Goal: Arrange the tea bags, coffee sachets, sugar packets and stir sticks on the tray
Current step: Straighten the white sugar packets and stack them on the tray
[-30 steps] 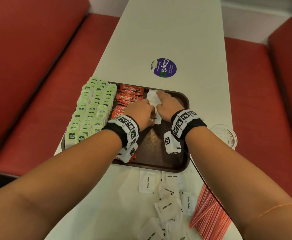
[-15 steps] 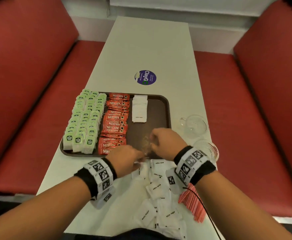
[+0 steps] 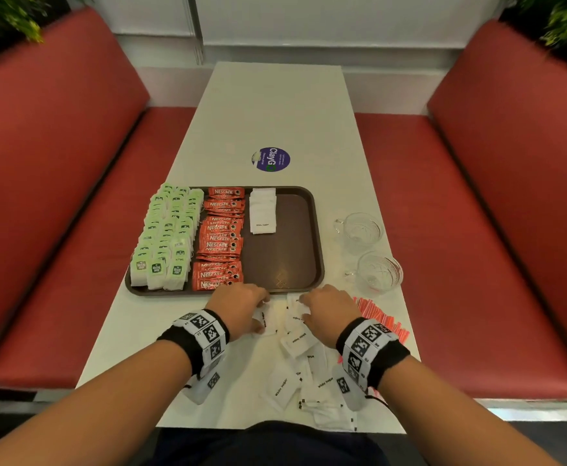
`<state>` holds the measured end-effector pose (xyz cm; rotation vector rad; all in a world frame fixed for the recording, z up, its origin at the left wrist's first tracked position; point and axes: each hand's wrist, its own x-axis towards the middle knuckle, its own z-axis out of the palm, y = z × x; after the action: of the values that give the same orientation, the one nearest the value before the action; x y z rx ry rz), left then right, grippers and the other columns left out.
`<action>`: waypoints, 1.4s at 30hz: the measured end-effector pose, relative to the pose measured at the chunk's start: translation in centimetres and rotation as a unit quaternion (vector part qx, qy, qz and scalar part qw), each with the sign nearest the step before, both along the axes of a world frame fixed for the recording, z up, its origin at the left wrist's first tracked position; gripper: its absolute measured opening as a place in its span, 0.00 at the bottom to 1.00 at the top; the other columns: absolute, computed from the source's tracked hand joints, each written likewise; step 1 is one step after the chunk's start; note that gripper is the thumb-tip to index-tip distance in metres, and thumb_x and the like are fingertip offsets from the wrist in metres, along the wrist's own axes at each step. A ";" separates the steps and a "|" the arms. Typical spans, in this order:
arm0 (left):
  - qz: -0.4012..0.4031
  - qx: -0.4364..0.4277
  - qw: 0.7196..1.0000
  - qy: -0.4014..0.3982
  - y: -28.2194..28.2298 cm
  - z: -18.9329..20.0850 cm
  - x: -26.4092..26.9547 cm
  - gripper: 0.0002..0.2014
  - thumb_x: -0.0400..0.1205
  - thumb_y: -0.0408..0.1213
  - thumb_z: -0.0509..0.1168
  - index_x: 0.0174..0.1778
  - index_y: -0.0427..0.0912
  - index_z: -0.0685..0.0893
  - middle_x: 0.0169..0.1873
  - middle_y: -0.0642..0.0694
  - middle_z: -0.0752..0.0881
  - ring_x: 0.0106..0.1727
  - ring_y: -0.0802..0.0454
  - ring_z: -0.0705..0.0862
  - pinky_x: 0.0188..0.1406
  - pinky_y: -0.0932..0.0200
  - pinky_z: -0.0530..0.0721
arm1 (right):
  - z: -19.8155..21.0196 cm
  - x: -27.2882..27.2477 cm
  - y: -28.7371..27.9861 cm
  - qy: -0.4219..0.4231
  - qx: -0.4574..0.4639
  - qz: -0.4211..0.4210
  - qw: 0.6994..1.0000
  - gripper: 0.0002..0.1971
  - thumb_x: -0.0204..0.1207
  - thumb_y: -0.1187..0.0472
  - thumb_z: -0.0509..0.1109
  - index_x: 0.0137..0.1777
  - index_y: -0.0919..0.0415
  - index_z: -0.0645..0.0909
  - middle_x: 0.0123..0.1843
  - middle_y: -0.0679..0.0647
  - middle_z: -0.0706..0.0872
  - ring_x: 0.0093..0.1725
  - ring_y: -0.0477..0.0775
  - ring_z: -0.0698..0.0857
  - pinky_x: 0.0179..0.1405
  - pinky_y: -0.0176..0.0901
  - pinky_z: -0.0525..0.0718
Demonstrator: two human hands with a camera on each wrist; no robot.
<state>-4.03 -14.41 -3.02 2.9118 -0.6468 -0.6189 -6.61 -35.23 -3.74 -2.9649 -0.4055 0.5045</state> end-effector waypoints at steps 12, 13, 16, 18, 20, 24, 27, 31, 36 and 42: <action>-0.025 0.045 0.997 0.058 -0.2 0.1 -0.5 0.21 0.75 0.58 0.74 0.58 0.52 0.85 0.53 0.52 0.83 0.54 0.50 0.82 0.51 0.55 0.81 | -0.3 0.6 0.6 0.050 -0.037 -0.002 0.998 0.17 0.82 0.52 0.68 0.67 0.55 0.76 0.63 0.57 0.84 0.66 0.61 0.78 0.65 0.58 0.74; -0.019 0.036 0.997 0.064 -0.2 0.2 -0.4 0.19 0.76 0.56 0.74 0.58 0.51 0.85 0.53 0.51 0.85 0.54 0.50 0.83 0.51 0.55 0.81 | -0.2 0.7 0.7 0.049 -0.039 -0.003 0.998 0.18 0.81 0.51 0.69 0.69 0.55 0.76 0.64 0.56 0.83 0.66 0.60 0.78 0.65 0.59 0.74; -0.004 -0.018 0.997 0.075 0.2 0.5 -0.2 0.12 0.79 0.47 0.74 0.56 0.50 0.87 0.48 0.52 0.88 0.51 0.52 0.84 0.47 0.60 0.77 | 0.1 1.0 1.0 0.037 -0.065 -0.009 0.997 0.20 0.80 0.50 0.71 0.68 0.55 0.78 0.66 0.55 0.78 0.67 0.60 0.75 0.65 0.59 0.74; 0.019 -0.072 0.994 0.076 0.7 0.8 -0.1 0.08 0.79 0.43 0.74 0.53 0.51 0.86 0.42 0.55 0.87 0.46 0.54 0.85 0.45 0.61 0.77 | 0.1 1.1 1.1 0.032 -0.085 -0.012 0.996 0.19 0.79 0.50 0.72 0.66 0.56 0.79 0.65 0.56 0.77 0.67 0.60 0.74 0.65 0.59 0.74; 0.063 -0.152 0.981 0.100 1.3 1.2 0.1 0.08 0.80 0.37 0.73 0.51 0.53 0.82 0.38 0.56 0.87 0.39 0.56 0.89 0.41 0.60 0.82 | 0.1 1.2 1.2 0.035 -0.089 -0.017 0.995 0.18 0.80 0.51 0.72 0.66 0.57 0.79 0.64 0.55 0.77 0.67 0.60 0.75 0.65 0.59 0.74; 0.114 -0.277 0.938 0.172 1.9 2.5 0.5 0.17 0.81 0.27 0.65 0.61 0.51 0.77 0.42 0.43 0.90 0.35 0.47 0.92 0.37 0.50 0.91 | 0.4 1.8 1.3 0.052 -0.070 -0.025 0.996 0.11 0.81 0.56 0.68 0.62 0.56 0.80 0.59 0.54 0.82 0.61 0.58 0.80 0.61 0.56 0.73; 0.127 -0.294 0.931 0.176 1.9 3.0 1.4 0.16 0.81 0.26 0.63 0.60 0.51 0.80 0.43 0.42 0.89 0.35 0.45 0.92 0.36 0.48 0.92 | 1.1 2.3 0.9 0.089 -0.002 -0.024 0.996 0.08 0.83 0.59 0.66 0.60 0.57 0.77 0.55 0.56 0.85 0.53 0.58 0.83 0.56 0.51 0.79; 0.098 -0.268 0.954 0.089 2.2 2.9 3.2 0.08 0.79 0.37 0.69 0.43 0.58 0.81 0.40 0.52 0.88 0.39 0.53 0.87 0.45 0.43 0.89 | 2.1 3.1 0.7 0.117 0.123 -0.030 0.985 0.11 0.83 0.61 0.67 0.63 0.54 0.72 0.54 0.56 0.85 0.50 0.57 0.84 0.48 0.48 0.85; 0.102 -0.313 0.944 0.034 1.7 2.7 5.0 0.05 0.80 0.45 0.73 0.42 0.55 0.83 0.37 0.54 0.87 0.39 0.57 0.84 0.46 0.49 0.85 | 3.3 4.8 1.0 0.042 0.294 -0.084 0.951 0.06 0.79 0.64 0.66 0.49 0.50 0.79 0.46 0.47 0.88 0.45 0.49 0.86 0.45 0.45 0.86; 0.157 -0.417 0.895 0.009 1.3 2.6 7.2 0.05 0.81 0.40 0.73 0.43 0.54 0.83 0.36 0.50 0.88 0.37 0.52 0.87 0.43 0.44 0.88 | 4.1 8.2 1.8 0.001 0.413 -0.154 0.898 0.07 0.76 0.68 0.65 0.45 0.55 0.74 0.39 0.52 0.83 0.33 0.48 0.79 0.33 0.42 0.78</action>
<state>3.22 -13.14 -0.43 2.1190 -0.3024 -0.2305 1.60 -33.40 0.34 -2.1367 -0.0930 0.2118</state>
